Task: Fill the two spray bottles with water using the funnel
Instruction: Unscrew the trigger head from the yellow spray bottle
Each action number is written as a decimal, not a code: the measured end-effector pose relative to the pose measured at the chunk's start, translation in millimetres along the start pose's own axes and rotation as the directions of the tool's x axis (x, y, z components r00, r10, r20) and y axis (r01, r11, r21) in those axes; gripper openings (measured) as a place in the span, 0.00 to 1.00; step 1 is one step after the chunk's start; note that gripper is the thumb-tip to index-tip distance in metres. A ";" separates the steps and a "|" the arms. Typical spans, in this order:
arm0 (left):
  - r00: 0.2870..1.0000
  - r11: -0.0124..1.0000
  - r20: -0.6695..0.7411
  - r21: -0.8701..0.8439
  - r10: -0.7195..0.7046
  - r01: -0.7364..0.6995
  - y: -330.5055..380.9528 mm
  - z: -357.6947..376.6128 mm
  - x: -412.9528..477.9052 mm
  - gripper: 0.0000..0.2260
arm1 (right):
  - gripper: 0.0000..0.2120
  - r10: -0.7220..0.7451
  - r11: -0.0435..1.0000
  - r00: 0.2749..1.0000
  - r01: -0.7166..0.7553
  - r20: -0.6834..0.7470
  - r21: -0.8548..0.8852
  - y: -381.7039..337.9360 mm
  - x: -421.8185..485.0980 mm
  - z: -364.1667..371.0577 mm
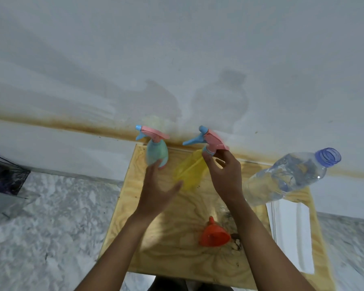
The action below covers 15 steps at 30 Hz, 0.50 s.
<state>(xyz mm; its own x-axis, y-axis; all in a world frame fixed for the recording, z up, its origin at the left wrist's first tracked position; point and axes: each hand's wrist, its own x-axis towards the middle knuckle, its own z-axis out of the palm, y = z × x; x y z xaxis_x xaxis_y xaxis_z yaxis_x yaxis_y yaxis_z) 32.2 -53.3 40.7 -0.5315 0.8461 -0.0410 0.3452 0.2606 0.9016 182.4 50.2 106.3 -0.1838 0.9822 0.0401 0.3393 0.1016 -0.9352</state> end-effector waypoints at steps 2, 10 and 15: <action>0.990 0.999 0.130 -0.010 0.053 -0.053 18.2 2.6 -11.2 0.39 | 0.08 -0.041 0.999 0.999 0.040 0.006 0.018 -10.8 -11.2 -6.0; 0.975 0.983 0.126 -0.016 0.183 -0.182 79.4 2.8 -31.8 0.31 | 0.08 -0.118 0.992 0.992 0.115 0.047 0.061 -39.6 -42.4 -26.0; 0.967 0.972 0.103 -0.054 0.232 -0.228 89.3 -2.1 -47.9 0.31 | 0.10 -0.130 0.987 0.991 0.126 0.043 0.103 -50.5 -54.9 -31.6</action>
<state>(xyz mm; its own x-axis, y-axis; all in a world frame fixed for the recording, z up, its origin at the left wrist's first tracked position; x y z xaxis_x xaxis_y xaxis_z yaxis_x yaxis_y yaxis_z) 86.9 -71.5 124.1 -0.3540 0.9268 0.1254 0.4147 0.0353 0.9093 204.5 -3.8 162.4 -0.2656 0.9529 0.1467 0.2169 0.2073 -0.9539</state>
